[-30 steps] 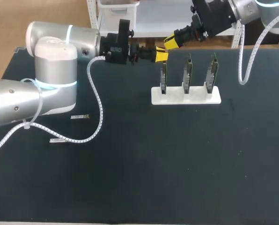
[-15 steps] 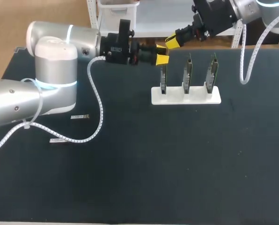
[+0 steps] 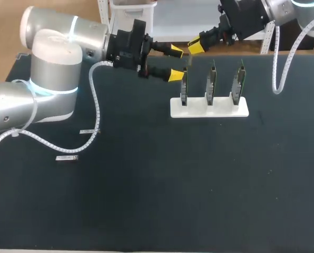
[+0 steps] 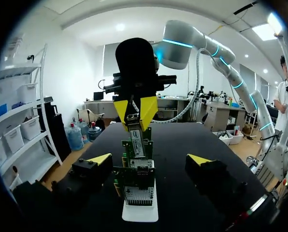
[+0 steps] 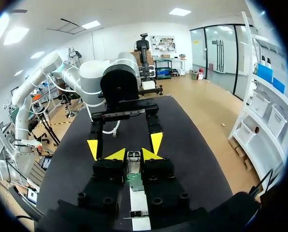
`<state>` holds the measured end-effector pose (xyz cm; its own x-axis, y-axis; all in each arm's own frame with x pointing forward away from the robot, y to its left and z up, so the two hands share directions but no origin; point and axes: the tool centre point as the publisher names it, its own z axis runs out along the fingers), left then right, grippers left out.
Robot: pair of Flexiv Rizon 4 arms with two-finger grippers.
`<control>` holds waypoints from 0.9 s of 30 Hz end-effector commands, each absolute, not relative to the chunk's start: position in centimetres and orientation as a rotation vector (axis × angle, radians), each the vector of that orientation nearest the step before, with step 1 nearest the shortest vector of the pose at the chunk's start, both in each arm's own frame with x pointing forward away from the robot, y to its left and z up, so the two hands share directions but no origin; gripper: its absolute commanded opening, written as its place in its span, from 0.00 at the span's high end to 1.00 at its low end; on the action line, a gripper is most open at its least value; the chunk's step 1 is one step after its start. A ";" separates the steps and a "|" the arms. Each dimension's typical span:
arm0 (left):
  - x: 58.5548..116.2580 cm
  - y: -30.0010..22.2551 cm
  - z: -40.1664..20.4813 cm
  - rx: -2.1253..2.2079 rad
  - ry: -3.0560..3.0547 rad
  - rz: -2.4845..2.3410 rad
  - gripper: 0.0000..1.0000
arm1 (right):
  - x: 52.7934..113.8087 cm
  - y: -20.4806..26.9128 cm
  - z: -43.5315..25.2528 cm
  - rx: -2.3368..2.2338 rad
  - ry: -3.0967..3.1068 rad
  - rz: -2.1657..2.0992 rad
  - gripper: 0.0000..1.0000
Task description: Pick up the optical module with the left hand, and insert it into the network port with the right hand.
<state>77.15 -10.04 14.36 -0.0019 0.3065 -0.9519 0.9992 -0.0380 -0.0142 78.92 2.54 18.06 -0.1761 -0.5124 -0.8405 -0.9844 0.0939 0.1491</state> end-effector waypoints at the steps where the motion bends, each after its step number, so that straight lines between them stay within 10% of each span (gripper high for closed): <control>1: 76.9 -9.9 14.5 1.523 1.476 -1.029 0.00 | 78.5 2.4 18.2 -1.467 1.766 0.975 1.00; 27: 77.9 -8.4 11.7 1.670 1.597 -0.957 0.00 | 77.9 2.3 18.0 -1.460 1.778 0.969 1.00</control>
<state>77.08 -8.17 11.66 0.0037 0.5263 -0.8503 0.9982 -0.0524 -0.0281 78.23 2.35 17.91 -0.1844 -0.5159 -0.8366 -0.9828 0.1073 0.1505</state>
